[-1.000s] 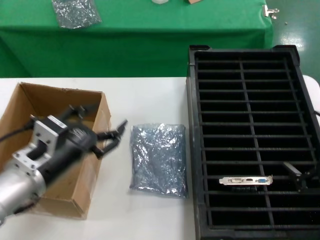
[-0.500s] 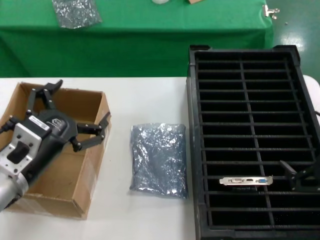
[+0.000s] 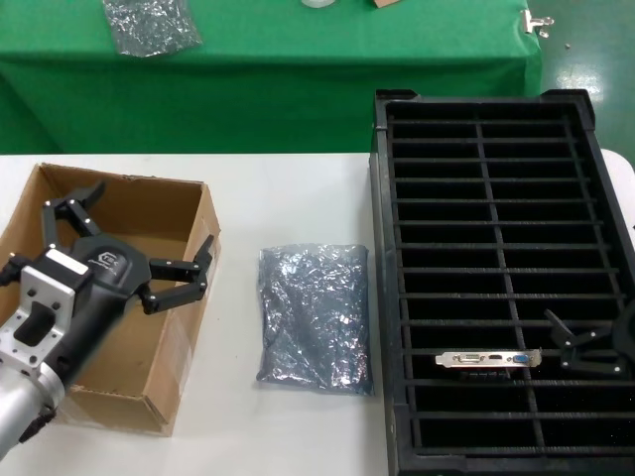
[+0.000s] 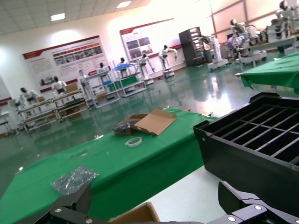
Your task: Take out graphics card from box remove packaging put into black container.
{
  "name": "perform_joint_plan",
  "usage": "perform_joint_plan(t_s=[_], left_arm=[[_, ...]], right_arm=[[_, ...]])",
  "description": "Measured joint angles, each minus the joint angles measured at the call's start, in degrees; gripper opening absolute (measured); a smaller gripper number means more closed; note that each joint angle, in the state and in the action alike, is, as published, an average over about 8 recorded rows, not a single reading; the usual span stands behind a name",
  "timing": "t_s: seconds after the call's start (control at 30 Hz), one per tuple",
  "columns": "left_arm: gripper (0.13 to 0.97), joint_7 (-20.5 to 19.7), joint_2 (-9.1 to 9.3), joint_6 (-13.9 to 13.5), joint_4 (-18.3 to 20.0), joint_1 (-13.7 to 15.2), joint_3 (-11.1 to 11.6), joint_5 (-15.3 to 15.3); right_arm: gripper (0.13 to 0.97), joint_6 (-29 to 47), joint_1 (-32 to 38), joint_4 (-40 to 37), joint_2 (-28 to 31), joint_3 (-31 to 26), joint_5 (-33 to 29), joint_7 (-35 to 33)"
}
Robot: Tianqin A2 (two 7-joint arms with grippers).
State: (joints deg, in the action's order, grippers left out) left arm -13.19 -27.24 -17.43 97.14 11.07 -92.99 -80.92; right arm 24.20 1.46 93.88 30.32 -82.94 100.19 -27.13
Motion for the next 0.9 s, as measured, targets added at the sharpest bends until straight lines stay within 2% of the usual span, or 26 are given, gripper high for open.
perform_joint_plan(t_s=[0.3,0.9], left_arm=[[0.966,2.21,1.67,2.90,-0.91,-1.84,0.22,-3.69],[0.966,6.61,5.04,8.72,-2.73,-5.55,0.66,-11.13]], right_arm=[[0.966,-4.06,-0.25,-0.37,-2.20,-1.46,0.49,4.55],[0.966,-12.13,-0.73,-1.11,-6.58,-4.38,1.47,13.61]])
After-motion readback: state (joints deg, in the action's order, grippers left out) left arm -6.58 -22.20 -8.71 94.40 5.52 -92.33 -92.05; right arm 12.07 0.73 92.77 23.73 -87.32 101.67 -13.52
